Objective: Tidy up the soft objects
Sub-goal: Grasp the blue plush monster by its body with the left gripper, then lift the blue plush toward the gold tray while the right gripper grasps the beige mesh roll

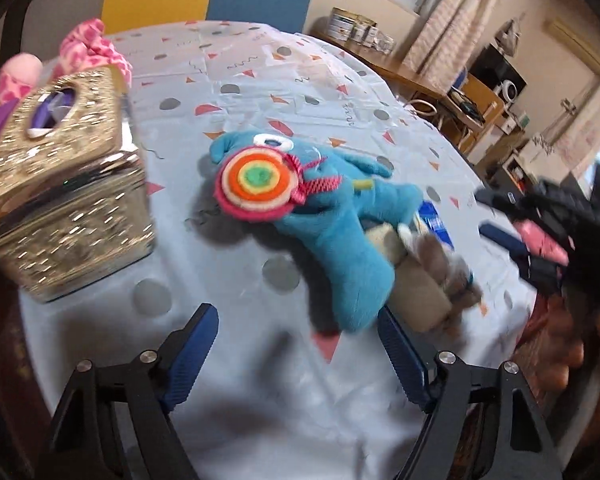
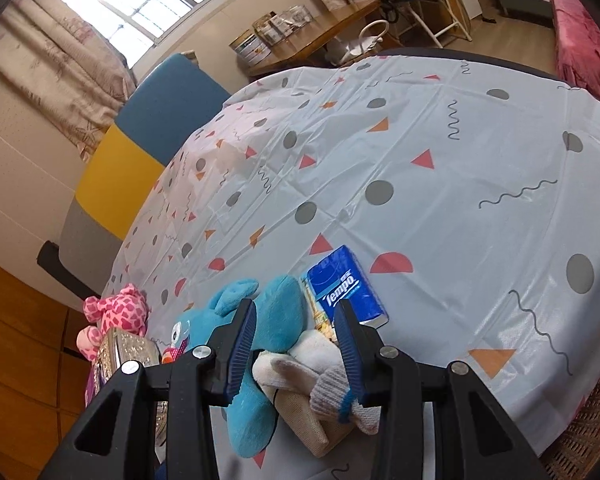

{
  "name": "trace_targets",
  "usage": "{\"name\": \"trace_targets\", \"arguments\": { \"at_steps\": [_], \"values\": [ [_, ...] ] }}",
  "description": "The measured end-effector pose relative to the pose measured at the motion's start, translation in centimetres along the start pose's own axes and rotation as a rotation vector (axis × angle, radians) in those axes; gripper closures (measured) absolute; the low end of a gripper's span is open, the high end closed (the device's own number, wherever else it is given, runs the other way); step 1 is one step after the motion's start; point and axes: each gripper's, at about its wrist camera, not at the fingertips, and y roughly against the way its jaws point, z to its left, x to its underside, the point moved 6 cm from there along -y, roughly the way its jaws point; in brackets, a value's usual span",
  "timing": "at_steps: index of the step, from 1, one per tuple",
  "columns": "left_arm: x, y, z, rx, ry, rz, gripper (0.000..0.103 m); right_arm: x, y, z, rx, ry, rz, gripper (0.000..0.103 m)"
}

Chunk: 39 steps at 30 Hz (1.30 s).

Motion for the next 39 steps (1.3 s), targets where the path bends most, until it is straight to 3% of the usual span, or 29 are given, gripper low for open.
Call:
{"name": "trace_targets", "arguments": {
  "at_steps": [12, 15, 16, 18, 20, 24, 32, 39],
  "values": [
    [-3.9, -8.0, -0.9, 0.032, 0.172, 0.09, 0.022, 0.7, -1.0, 0.8, -0.048, 0.009, 0.06, 0.062],
    [-4.8, -8.8, -1.0, 0.003, 0.138, 0.037, 0.022, 0.9, -1.1, 0.9, -0.052, 0.014, 0.068, 0.062],
    [-4.9, -9.0, -1.1, 0.0, 0.124, 0.031, 0.024, 1.0, -1.1, 1.0, -0.055, 0.016, 0.073, 0.062],
    [-4.9, -9.0, -1.1, -0.011, 0.094, 0.017, 0.041, 1.0, -1.2, 1.1, -0.057, 0.018, 0.079, 0.062],
    [-4.7, -8.9, -0.9, -0.022, 0.062, 0.013, 0.045, 1.1, -1.3, 1.2, -0.057, 0.025, 0.082, 0.062],
    [-4.8, -8.0, -0.2, -0.017, 0.056, 0.005, 0.05, 1.4, -1.6, 1.6, -0.049, 0.058, 0.093, 0.062],
    [-5.5, -2.9, -0.5, -0.02, -0.038, -0.128, 0.05, 1.4, -1.9, 1.2, -0.032, 0.052, 0.101, 0.062],
    [-5.3, 4.0, -0.5, -0.017, -0.099, -0.262, 0.05, 1.1, -1.9, 0.3, -0.021, 0.004, 0.094, 0.062]
  ]
}}
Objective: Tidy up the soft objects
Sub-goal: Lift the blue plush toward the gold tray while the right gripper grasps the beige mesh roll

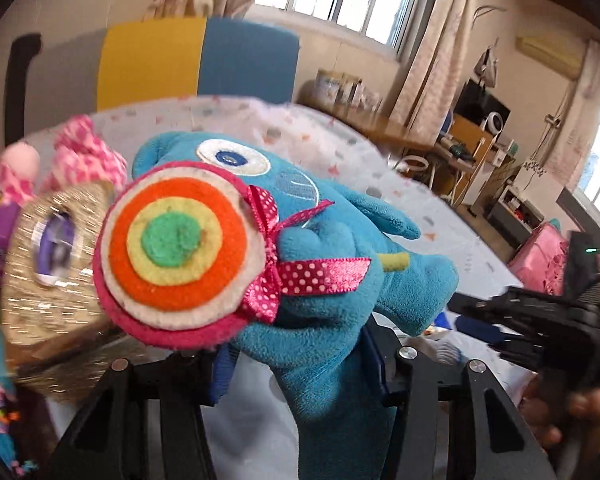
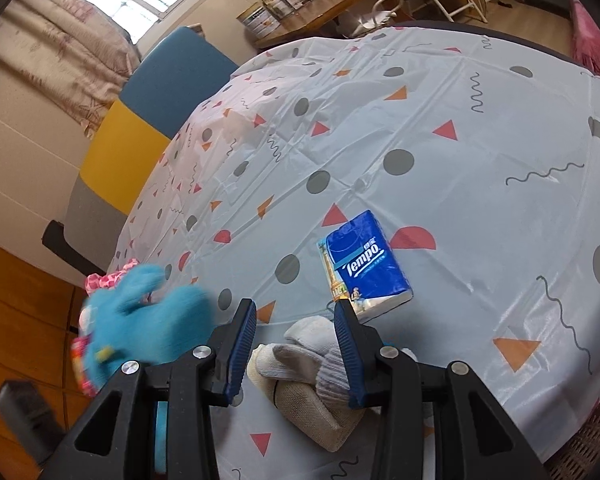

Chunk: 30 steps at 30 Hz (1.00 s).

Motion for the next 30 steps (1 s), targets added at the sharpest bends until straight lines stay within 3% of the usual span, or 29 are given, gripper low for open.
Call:
{"name": "trace_targets", "arguments": {
  "at_steps": [4, 10, 16, 22, 24, 26, 30],
  "values": [
    [0.2, 3.3, 1.2, 0.01, 0.02, -0.03, 0.05, 0.5, -0.9, 0.1, 0.033, 0.013, 0.044, 0.062],
    [1.2, 7.2, 3.7, 0.01, 0.068, -0.056, 0.05, 1.1, -1.9, -0.5, 0.16, 0.044, 0.079, 0.062],
    [2.0, 10.5, 5.8, 0.0, 0.102, -0.09, 0.05, 1.2, -0.4, 1.4, 0.039, 0.112, 0.036, 0.062],
    [3.0, 13.6, 8.9, -0.034, 0.141, -0.118, 0.05, 4.3, -2.8, 4.2, 0.02, 0.276, 0.2, 0.063],
    [3.4, 14.5, 10.3, -0.05, 0.161, -0.12, 0.05, 5.1, -3.3, 4.4, 0.045, 0.321, 0.232, 0.063],
    [3.8, 15.0, 11.6, -0.06, 0.183, -0.117, 0.05, 6.2, -4.5, 4.5, 0.125, 0.376, 0.277, 0.063],
    [5.2, 16.3, 15.3, -0.109, 0.236, -0.096, 0.05, 7.2, -5.4, 4.3, 0.261, 0.473, 0.287, 0.063]
  ]
}}
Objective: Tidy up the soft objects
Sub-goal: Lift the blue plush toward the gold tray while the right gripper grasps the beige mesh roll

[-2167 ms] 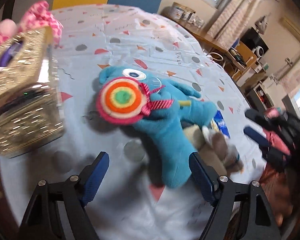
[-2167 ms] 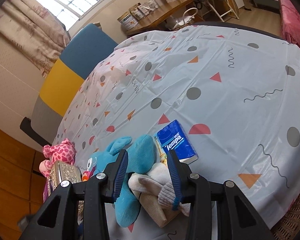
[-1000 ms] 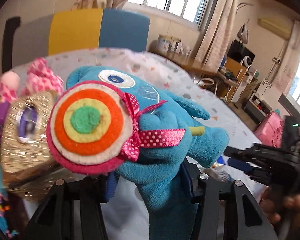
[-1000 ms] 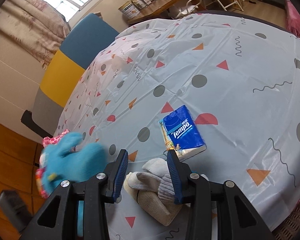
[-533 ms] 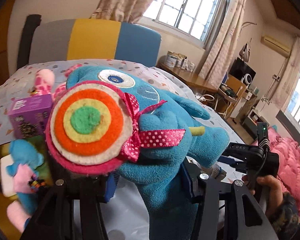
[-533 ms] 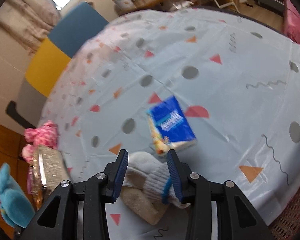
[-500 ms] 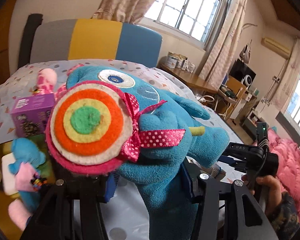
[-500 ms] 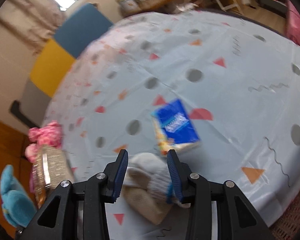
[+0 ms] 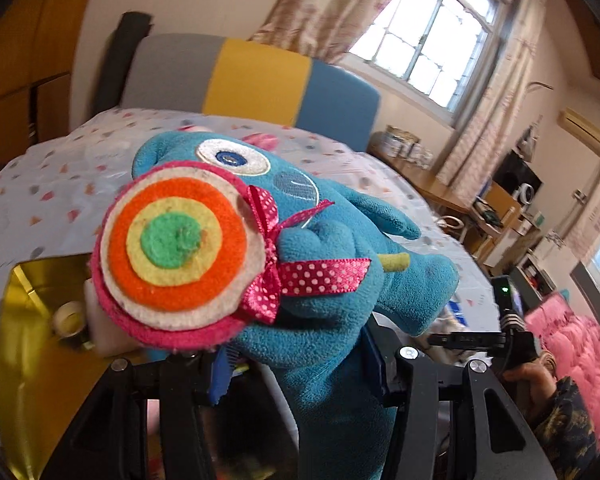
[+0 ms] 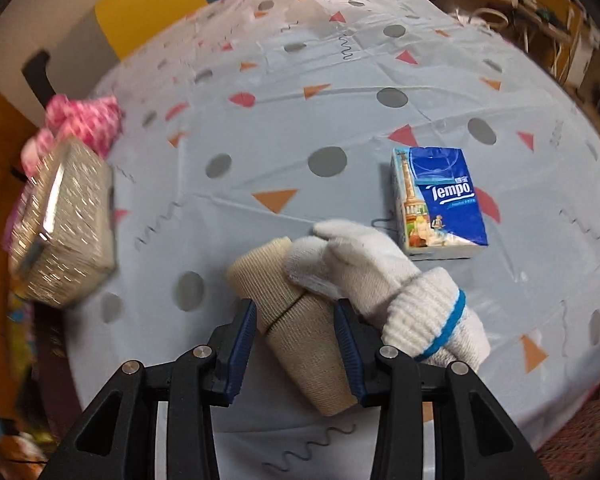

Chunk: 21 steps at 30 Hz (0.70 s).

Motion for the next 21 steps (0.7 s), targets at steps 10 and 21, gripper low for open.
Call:
{"name": "trace_targets", "arguments": {
  "at_steps": [10, 21],
  "values": [
    [2.9, 2.7, 9.9, -0.213, 0.027, 0.061, 0.049, 0.4, -0.5, 1.2, 0.103, 0.136, -0.014, 0.061],
    [5.1, 1.1, 18.2, -0.295, -0.064, 0.237, 0.046, 0.6, -1.2, 2.5, 0.189, 0.261, -0.03, 0.056]
  ]
}}
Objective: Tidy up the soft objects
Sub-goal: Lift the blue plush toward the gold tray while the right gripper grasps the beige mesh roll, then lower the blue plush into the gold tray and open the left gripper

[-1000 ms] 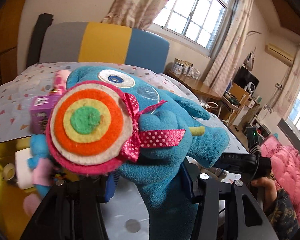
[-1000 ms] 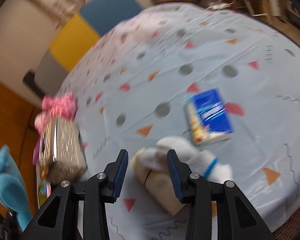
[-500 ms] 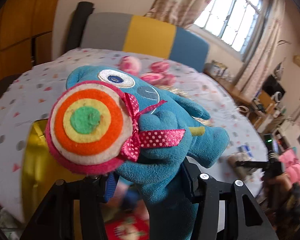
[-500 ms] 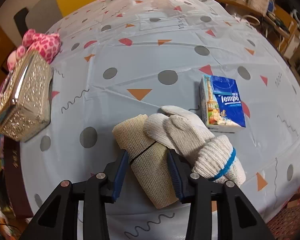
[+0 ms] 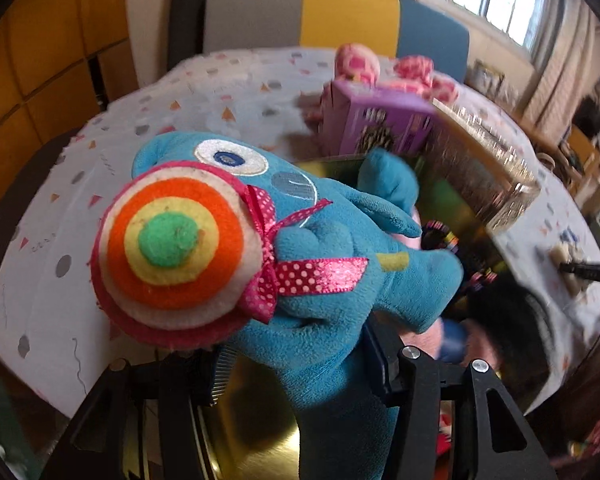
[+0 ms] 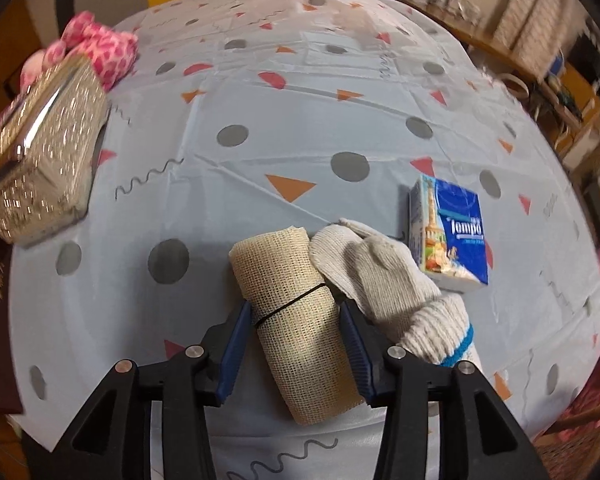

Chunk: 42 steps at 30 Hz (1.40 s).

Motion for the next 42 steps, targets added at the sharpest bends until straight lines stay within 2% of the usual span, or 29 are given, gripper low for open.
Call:
{"name": "trace_targets", "arguments": {
  "at_steps": [3, 7, 11, 16, 19, 21, 22, 25, 29, 32, 34, 36, 42],
  "values": [
    [-0.6, -1.2, 0.6, 0.025, -0.003, 0.022, 0.042, 0.2, -0.4, 0.5, 0.046, 0.051, 0.015, 0.057],
    [-1.6, -1.7, 1.0, -0.036, -0.005, 0.017, 0.037, 0.4, -0.4, 1.1, 0.088, 0.102, 0.009, 0.059],
    [-1.8, -0.6, 1.4, -0.055, 0.02, -0.025, 0.02, 0.4, -0.4, 1.0, 0.091, 0.106, 0.009, 0.06],
    [-1.1, 0.6, 2.3, -0.095, 0.07, -0.03, 0.019, 0.2, -0.4, 0.9, 0.085, 0.092, 0.015, 0.059],
    [-0.6, 1.4, 2.6, -0.185, 0.094, -0.062, 0.021, 0.2, -0.5, 0.9, 0.085, 0.089, 0.015, 0.059],
    [-0.3, 1.4, 2.5, -0.251, 0.073, -0.065, 0.031, 0.2, -0.5, 0.8, 0.085, 0.089, 0.013, 0.059],
    [-0.3, 1.2, 2.6, -0.269, 0.074, -0.061, 0.032, 0.2, -0.5, 0.8, 0.085, 0.091, 0.012, 0.059],
    [-0.2, 0.9, 2.9, -0.276, 0.127, -0.056, 0.034, 0.3, -0.4, 1.1, 0.087, 0.102, 0.007, 0.06],
    [-0.6, 2.2, 1.9, -0.259, 0.171, -0.12, 0.033, 0.5, -0.2, 1.8, 0.081, 0.13, 0.0, 0.06],
    [-0.9, 3.6, 0.7, -0.27, 0.171, -0.168, 0.025, 0.6, -0.1, 2.6, 0.055, 0.158, -0.005, 0.061],
    [-0.8, 4.5, -0.3, -0.258, 0.161, -0.193, 0.025, 0.7, 0.0, 3.3, 0.033, 0.181, -0.009, 0.061],
    [-0.8, 4.9, -1.0, -0.254, 0.151, -0.205, 0.021, 0.9, 0.1, 4.1, 0.01, 0.207, -0.009, 0.061],
    [0.1, 5.0, -3.2, -0.227, 0.145, -0.2, 0.019, 1.2, 0.1, 4.9, -0.021, 0.222, -0.002, 0.06]
  ]
}}
